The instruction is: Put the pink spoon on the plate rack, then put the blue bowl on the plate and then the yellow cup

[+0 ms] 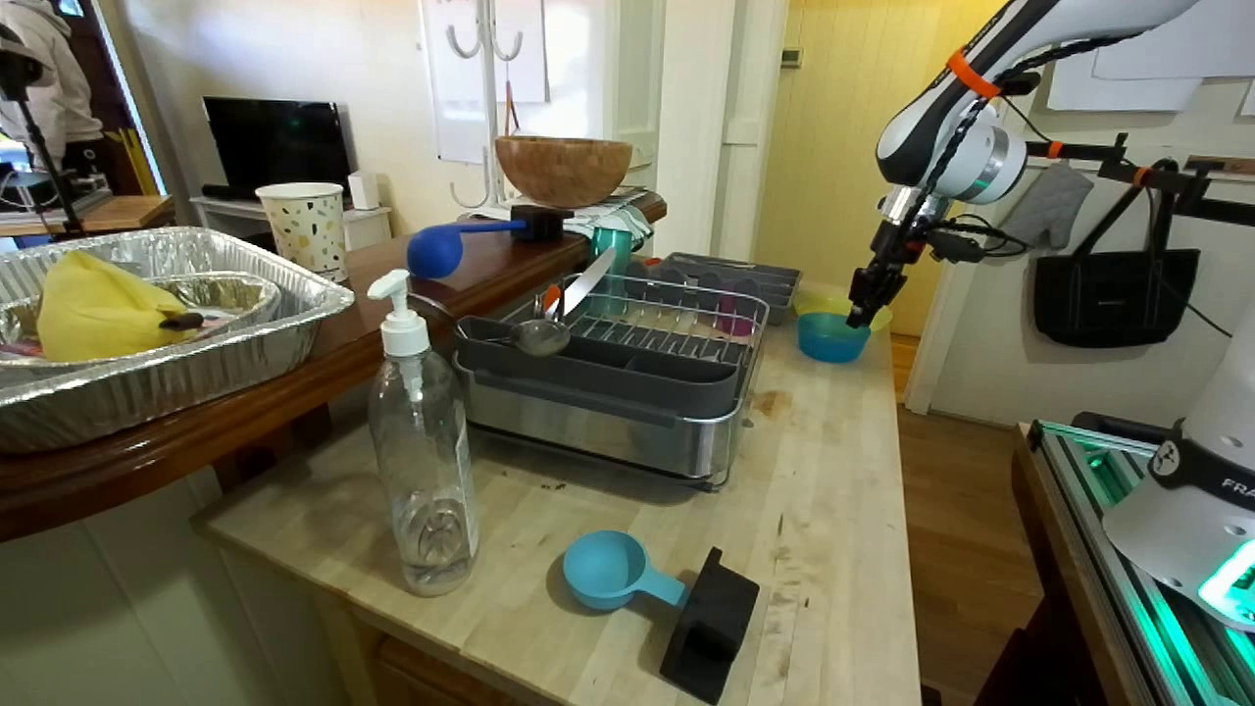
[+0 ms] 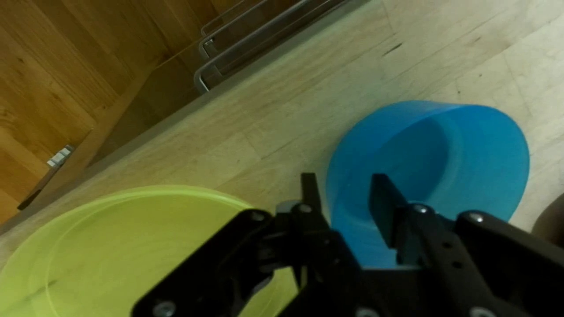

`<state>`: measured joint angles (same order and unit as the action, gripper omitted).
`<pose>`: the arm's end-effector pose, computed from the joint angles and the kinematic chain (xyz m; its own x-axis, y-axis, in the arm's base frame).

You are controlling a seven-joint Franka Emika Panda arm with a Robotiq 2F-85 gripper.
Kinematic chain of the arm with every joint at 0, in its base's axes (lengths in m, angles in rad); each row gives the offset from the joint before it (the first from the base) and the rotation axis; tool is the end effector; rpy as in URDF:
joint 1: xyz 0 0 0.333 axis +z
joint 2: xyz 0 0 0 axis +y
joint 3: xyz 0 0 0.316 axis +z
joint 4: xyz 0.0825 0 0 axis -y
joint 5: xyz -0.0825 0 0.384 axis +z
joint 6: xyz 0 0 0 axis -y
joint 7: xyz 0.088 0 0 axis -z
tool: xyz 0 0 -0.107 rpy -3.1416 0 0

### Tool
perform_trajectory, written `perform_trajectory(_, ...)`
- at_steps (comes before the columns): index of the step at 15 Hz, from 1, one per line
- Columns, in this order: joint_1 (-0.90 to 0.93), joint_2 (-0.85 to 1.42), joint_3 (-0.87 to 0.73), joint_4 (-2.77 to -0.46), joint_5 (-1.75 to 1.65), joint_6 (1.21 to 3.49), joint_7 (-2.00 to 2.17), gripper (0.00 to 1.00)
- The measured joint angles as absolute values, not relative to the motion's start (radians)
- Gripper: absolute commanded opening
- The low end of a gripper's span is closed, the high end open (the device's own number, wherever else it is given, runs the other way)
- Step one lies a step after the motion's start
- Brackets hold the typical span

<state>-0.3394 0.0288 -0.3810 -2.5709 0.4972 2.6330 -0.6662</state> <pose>0.3295 -0.3059 0.2556 0.8699 -0.4745 0.1350 -0.4460 -0.8734 -0.1959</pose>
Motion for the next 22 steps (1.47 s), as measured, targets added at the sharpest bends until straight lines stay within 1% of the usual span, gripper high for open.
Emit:
perform_trajectory(1, -0.339, 0.038, -0.38, -2.567, 0.498, 2.633, -0.666, 0.01)
perform_trajectory(2, -0.339, 0.047, -0.38, -2.563, 0.499, 2.633, -0.666, 0.0)
perform_trajectory(15, -0.339, 0.079, -0.352, -2.525, 0.545, 2.623, -0.678, 0.01)
perform_trajectory(22, -0.344, 0.023, -0.343, -2.513, 0.555, 2.578, -0.694, 0.01)
